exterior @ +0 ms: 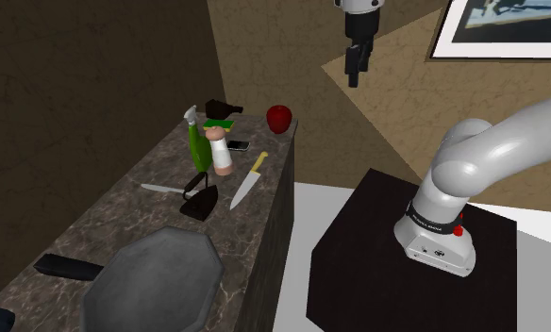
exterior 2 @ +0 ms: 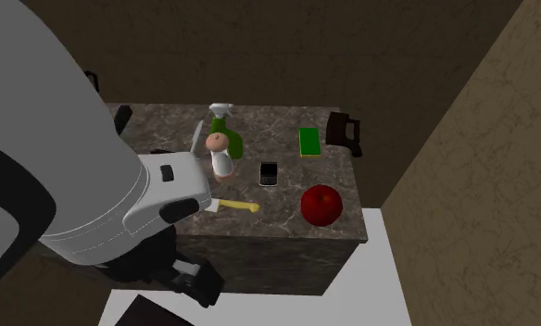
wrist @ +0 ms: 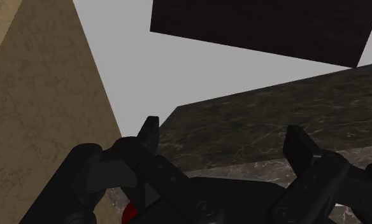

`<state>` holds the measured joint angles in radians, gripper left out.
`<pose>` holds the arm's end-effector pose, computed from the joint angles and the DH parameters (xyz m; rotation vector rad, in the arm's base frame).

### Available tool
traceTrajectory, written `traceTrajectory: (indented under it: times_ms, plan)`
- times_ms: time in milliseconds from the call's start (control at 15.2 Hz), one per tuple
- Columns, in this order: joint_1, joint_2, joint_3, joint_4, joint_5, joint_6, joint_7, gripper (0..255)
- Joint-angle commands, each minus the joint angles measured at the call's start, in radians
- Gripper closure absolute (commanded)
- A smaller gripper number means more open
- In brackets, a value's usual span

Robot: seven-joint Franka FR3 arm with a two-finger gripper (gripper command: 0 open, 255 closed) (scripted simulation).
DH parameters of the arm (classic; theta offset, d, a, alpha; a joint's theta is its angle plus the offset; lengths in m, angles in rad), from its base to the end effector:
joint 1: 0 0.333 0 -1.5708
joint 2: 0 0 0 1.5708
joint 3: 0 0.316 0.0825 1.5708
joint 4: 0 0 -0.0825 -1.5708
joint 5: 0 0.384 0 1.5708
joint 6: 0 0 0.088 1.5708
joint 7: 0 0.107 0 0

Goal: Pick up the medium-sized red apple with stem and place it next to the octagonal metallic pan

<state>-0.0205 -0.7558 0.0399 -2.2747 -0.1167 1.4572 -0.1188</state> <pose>0.3038 -0.0033 0.6106 2.9946 0.1752 -0.1048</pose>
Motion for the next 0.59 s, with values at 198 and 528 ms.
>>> traceTrajectory:
  times_ms: [198,528]
  plan:
    - [0.007,0.021,-0.072,-0.047,-0.023,0.119,-0.099,0]
    - [0.024,0.099,-0.191,-0.087,-0.039,0.316,-0.266,0]
